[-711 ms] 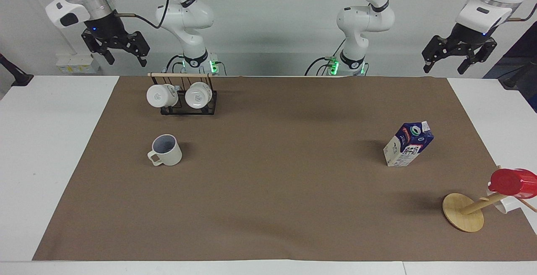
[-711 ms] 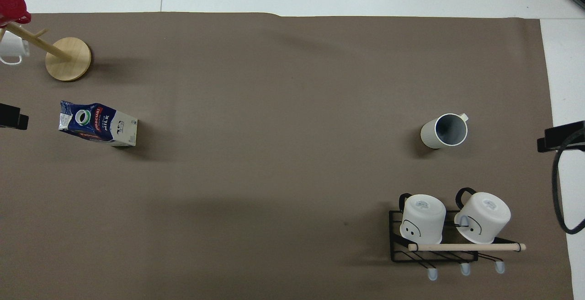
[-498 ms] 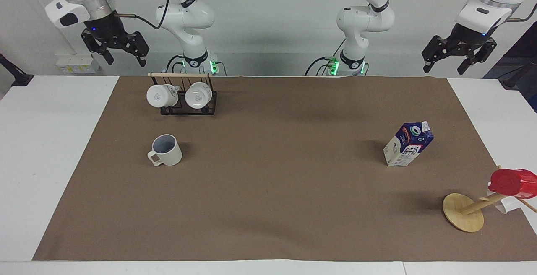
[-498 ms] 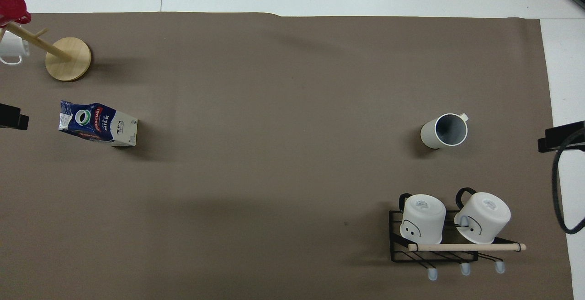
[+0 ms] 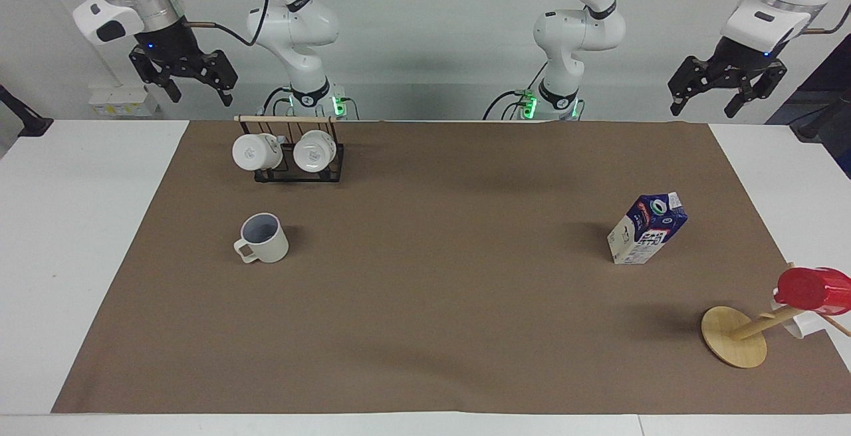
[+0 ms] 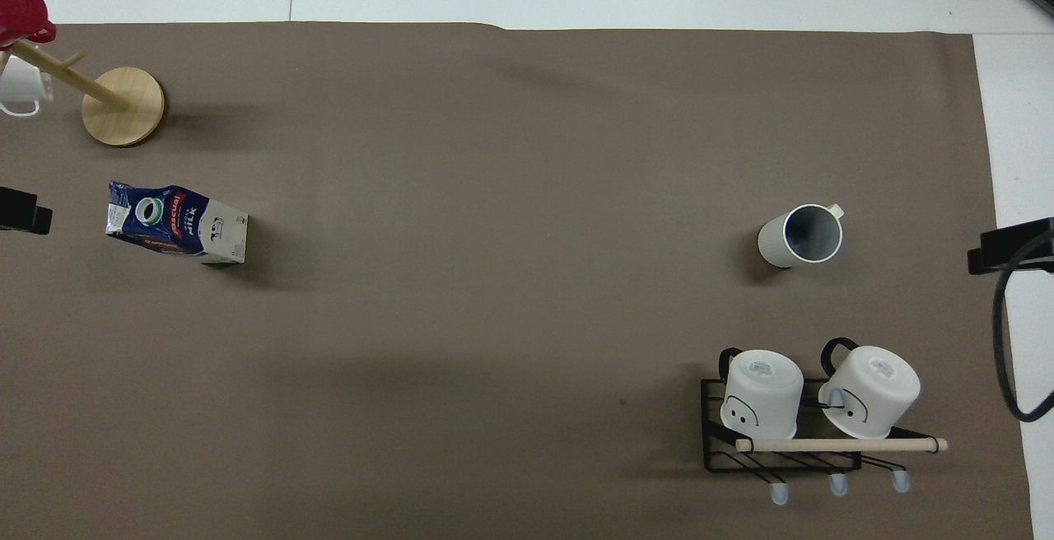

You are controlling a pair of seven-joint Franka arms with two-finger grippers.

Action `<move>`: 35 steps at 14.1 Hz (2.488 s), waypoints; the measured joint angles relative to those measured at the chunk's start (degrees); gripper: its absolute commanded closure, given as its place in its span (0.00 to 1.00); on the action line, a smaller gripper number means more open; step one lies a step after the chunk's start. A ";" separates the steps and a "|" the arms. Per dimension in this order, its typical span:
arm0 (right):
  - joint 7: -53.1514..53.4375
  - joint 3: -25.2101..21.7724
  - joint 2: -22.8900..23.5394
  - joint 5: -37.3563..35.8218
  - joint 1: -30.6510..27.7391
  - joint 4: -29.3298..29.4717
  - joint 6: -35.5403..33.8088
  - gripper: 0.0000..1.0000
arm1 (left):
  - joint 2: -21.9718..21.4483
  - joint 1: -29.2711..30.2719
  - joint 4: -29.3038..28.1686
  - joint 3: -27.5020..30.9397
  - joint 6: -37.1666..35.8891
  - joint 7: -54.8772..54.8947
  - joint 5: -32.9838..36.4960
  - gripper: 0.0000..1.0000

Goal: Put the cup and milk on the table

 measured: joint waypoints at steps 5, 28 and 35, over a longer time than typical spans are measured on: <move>0.00 0.03 -0.38 0.03 0.00 0.00 0.00 0.00 | -0.01 0.00 0.00 0.03 0.00 0.00 0.00 0.00; -0.04 0.12 -0.68 0.03 0.02 -0.31 1.56 0.00 | -0.05 -0.01 0.00 0.02 -0.02 -0.01 0.00 0.00; -0.05 0.29 -0.69 0.03 0.14 -2.44 4.87 0.00 | -0.03 0.00 -0.11 0.12 4.48 -0.01 0.00 0.00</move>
